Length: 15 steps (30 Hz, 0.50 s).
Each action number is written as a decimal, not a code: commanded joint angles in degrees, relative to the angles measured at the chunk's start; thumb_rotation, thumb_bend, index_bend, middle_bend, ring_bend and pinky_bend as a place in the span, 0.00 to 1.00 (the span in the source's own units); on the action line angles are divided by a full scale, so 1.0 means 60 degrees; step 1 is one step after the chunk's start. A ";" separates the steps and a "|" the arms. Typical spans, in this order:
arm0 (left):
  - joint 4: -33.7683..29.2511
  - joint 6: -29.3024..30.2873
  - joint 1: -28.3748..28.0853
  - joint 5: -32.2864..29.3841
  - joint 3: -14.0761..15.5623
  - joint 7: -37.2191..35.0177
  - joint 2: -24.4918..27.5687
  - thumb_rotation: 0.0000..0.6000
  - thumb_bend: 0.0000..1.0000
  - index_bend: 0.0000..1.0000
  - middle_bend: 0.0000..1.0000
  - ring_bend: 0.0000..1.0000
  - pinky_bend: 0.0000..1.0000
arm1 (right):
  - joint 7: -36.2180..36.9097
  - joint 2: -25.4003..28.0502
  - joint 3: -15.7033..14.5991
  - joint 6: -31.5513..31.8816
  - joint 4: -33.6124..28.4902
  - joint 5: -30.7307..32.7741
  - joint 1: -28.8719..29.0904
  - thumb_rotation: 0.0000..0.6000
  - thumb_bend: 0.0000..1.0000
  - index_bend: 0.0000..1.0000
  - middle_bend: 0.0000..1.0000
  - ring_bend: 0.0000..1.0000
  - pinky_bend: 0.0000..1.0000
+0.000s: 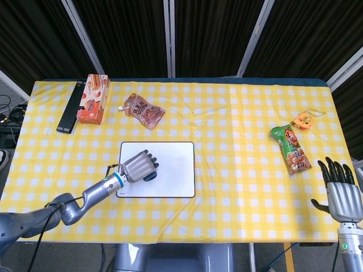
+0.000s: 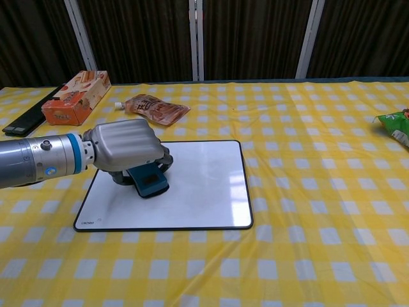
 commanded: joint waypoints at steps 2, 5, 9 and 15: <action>0.0311 -0.0076 0.0155 -0.0254 -0.0044 -0.0117 0.0073 1.00 0.45 0.58 0.40 0.45 0.49 | -0.0009 -0.0003 -0.0006 0.0012 -0.0015 -0.0026 0.0002 1.00 0.00 0.00 0.00 0.00 0.00; 0.0650 -0.0075 0.0281 -0.0414 -0.0061 -0.0301 0.0140 1.00 0.45 0.58 0.40 0.45 0.49 | -0.0042 -0.0010 -0.0011 0.0022 -0.0034 -0.0045 0.0005 1.00 0.00 0.00 0.00 0.00 0.00; 0.0957 0.0138 0.0413 -0.0485 -0.0102 -0.0627 0.0343 1.00 0.45 0.58 0.40 0.45 0.49 | -0.0075 -0.0014 -0.0011 0.0020 -0.0061 -0.0056 0.0015 1.00 0.00 0.00 0.00 0.00 0.00; 0.0828 0.0755 0.0587 -0.0549 -0.0302 -0.1336 0.1010 1.00 0.45 0.58 0.40 0.45 0.49 | -0.0110 -0.0029 -0.0028 -0.0005 -0.0071 -0.0074 0.0030 1.00 0.00 0.00 0.00 0.00 0.00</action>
